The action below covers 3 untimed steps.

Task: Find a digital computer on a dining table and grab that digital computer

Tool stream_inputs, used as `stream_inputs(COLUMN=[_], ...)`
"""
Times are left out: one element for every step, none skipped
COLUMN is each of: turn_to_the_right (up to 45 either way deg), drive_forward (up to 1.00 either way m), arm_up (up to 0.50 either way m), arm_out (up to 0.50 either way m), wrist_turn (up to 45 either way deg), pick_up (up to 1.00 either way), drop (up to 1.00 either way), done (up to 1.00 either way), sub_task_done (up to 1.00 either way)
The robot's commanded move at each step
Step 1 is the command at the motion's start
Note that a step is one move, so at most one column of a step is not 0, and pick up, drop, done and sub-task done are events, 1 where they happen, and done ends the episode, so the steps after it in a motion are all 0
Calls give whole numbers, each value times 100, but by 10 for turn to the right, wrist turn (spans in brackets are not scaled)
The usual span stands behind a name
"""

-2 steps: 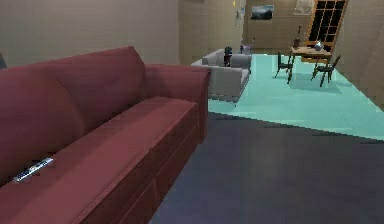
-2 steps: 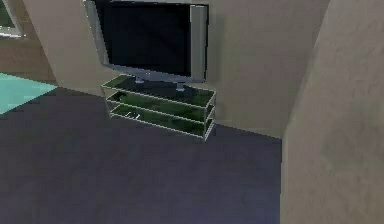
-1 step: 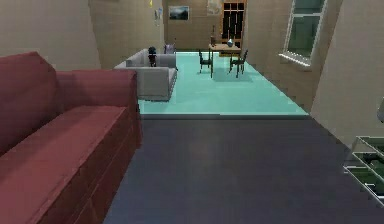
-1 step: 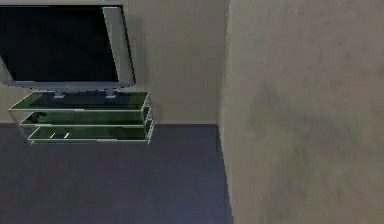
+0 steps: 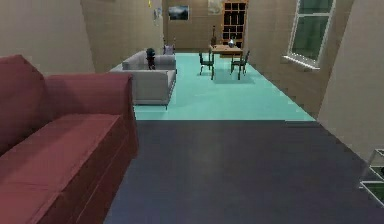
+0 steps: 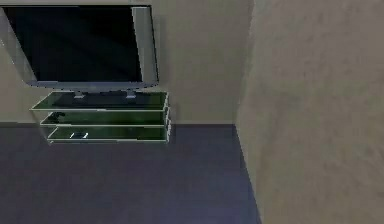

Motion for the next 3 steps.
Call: stream_inputs(turn_to_the_right=[0, 0, 60], drive_forward=[100, 100, 0], arm_up=[0, 0, 0], arm_out=[0, 0, 0], wrist_turn=[0, 0, 0], pick_up=[0, 0, 0], drop=[0, 0, 0], done=[0, 0, 0], sub_task_done=[0, 0, 0])
